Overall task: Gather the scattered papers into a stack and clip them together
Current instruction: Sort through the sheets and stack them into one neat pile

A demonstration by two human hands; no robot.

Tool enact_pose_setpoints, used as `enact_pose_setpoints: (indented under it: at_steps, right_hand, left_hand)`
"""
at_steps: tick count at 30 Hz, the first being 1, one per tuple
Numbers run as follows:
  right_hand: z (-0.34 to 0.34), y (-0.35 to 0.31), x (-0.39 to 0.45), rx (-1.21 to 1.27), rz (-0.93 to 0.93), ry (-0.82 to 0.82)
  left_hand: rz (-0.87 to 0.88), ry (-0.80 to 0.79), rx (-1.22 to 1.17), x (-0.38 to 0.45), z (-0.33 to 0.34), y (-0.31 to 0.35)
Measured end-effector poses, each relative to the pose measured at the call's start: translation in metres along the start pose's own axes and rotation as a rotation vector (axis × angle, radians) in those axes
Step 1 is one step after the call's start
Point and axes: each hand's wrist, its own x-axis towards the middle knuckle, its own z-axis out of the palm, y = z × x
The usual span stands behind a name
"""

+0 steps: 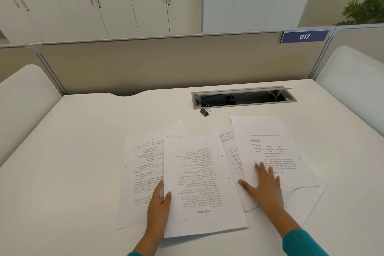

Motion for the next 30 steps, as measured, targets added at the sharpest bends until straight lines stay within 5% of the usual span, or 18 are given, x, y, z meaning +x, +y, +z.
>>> enact_pose_setpoints:
  at_steps: [22, 30]
  right_hand:
    - [-0.014, -0.004, -0.005, -0.068, -0.023, 0.047]
    - [-0.039, -0.063, -0.037, 0.079, -0.156, 0.177]
  left_hand:
    - [0.003, 0.009, 0.031, 0.000, 0.000, -0.001]
    - [0.002, 0.013, 0.055, 0.002, 0.001, -0.002]
